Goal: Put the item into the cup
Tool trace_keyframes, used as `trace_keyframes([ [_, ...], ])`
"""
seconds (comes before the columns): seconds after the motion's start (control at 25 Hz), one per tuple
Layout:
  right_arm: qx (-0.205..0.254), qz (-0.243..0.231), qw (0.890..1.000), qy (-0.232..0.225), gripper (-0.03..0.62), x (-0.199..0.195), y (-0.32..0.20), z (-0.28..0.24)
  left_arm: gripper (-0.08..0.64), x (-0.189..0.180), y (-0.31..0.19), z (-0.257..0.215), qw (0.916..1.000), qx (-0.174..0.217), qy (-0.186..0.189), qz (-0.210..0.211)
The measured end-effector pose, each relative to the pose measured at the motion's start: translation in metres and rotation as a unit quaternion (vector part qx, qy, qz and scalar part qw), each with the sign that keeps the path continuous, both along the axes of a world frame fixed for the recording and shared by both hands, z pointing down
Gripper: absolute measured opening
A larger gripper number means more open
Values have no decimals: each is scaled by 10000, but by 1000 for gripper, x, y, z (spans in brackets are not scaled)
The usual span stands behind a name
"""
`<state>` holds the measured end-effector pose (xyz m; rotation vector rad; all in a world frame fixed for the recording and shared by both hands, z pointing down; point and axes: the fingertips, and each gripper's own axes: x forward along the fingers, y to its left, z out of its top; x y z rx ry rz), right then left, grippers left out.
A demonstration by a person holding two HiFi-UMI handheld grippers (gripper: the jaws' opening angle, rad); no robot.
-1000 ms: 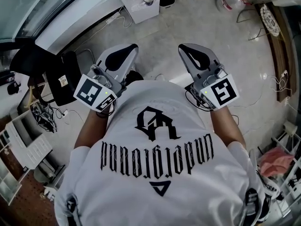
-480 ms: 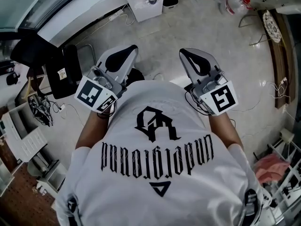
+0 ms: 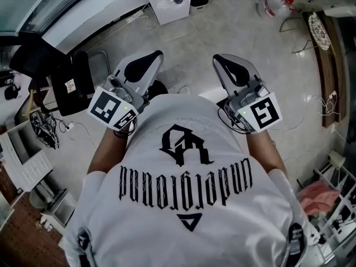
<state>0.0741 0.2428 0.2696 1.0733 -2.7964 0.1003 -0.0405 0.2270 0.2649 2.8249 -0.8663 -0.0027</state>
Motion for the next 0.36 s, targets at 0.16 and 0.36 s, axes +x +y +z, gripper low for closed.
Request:
trace_keyframes([
  [0.16, 8, 22, 10000, 3, 14, 1, 0, -1, 12, 3, 0, 1, 10000, -7, 16, 47],
  [0.36, 21, 30, 10000, -4, 15, -1, 0, -3, 12, 1, 1, 1, 10000, -22, 28, 65],
])
